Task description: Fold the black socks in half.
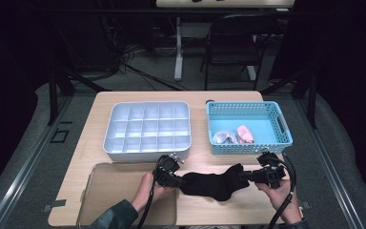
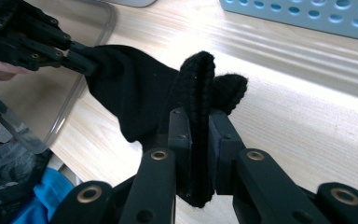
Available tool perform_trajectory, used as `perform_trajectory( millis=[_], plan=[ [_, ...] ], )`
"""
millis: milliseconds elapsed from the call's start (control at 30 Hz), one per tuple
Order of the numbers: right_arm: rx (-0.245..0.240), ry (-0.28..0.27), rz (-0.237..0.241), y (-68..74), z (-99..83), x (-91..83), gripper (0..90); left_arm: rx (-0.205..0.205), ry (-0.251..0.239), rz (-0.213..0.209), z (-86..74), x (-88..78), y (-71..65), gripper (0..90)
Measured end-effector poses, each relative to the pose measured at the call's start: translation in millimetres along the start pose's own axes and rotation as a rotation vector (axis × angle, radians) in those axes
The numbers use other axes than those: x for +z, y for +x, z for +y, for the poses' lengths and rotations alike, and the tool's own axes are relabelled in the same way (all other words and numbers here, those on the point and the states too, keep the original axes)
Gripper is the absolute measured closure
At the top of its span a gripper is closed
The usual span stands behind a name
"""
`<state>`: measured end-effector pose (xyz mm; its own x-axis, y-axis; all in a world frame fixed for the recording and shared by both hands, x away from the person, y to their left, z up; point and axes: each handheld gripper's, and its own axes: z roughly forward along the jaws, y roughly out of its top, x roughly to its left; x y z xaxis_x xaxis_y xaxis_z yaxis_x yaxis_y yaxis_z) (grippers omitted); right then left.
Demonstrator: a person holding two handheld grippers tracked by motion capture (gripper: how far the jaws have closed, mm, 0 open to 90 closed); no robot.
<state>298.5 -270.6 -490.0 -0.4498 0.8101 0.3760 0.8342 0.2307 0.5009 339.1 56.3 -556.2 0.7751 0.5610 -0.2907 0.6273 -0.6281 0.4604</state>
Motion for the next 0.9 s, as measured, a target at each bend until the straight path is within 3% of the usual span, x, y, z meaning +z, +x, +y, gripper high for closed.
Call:
perform_trajectory(
  millis=[33, 233, 533, 900],
  plan=[
    [-0.002, 0.001, -0.002, 1.1, 0.9, -0.1, 81.6, -0.002, -0.003, 0.014, 0.3, 0.4, -0.8, 82.4],
    [-0.027, 0.016, -0.007, 11.4, 9.0, 3.8, 81.6, 0.003, -0.009, 0.001, 2.0, -0.8, -0.1, 82.4],
    [-0.064, 0.079, 0.02, 24.7, 23.0, 25.0, 81.5, 0.015, -0.008, 0.003, 2.3, -0.3, -0.2, 82.4],
    [-0.116, 0.137, 0.013, 40.9, 43.7, 43.9, 81.4, 0.014, -0.018, -0.004, 2.3, -0.4, 0.7, 82.3]
  ],
)
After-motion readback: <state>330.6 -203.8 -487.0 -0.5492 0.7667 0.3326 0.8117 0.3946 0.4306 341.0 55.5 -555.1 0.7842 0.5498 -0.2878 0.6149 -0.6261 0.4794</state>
